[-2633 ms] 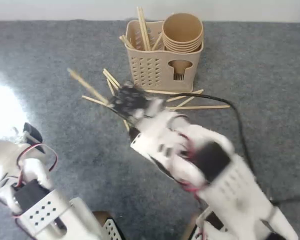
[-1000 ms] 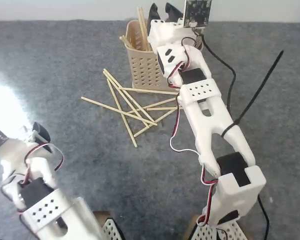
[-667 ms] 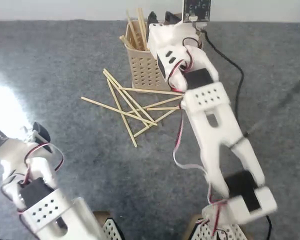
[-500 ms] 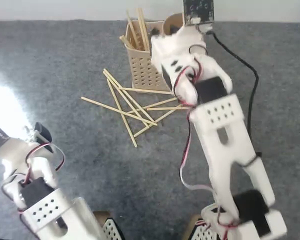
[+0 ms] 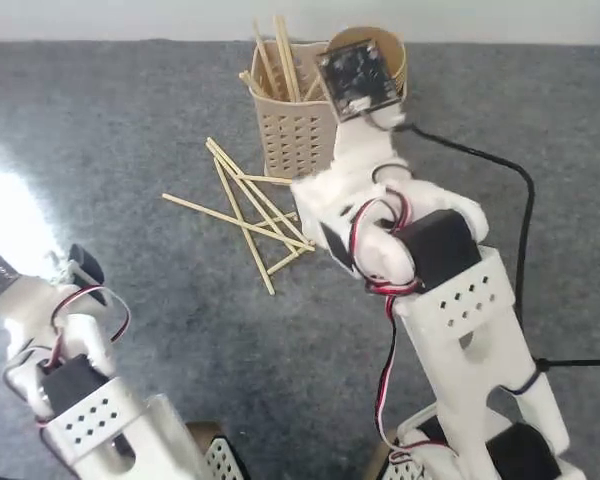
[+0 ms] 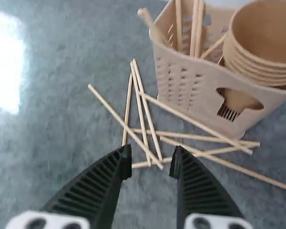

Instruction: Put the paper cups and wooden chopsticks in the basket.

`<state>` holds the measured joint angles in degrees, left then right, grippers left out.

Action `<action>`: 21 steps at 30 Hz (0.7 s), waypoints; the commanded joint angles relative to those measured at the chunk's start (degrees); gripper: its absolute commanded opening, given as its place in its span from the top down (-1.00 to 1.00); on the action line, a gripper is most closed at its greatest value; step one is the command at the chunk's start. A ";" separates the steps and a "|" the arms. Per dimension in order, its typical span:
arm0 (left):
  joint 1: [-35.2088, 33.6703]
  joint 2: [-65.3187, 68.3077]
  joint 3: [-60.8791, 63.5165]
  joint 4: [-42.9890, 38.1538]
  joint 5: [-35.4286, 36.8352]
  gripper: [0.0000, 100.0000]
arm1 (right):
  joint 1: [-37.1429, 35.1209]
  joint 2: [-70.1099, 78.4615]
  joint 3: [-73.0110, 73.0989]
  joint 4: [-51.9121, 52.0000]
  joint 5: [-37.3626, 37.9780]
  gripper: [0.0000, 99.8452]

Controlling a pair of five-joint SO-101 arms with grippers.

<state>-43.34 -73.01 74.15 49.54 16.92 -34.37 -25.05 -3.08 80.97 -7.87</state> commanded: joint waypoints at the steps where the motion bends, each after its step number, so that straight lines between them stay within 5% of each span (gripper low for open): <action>1: 0.44 -0.26 -1.45 -1.49 0.62 0.58 | -2.15 -2.77 -0.26 5.23 0.79 0.70; 6: 0.44 9.67 -5.58 -1.58 0.62 0.58 | -2.51 -2.95 9.05 6.90 1.58 0.70; 10: 0.09 22.33 -9.80 -4.66 0.62 0.58 | -2.33 -2.95 19.78 1.27 9.23 0.70; 21: 0.00 35.60 -13.23 -9.23 0.53 0.58 | 11.82 7.52 30.68 -18.86 25.41 0.69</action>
<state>-43.34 -37.58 64.04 41.45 17.01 -24.62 -22.15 28.48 65.49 13.49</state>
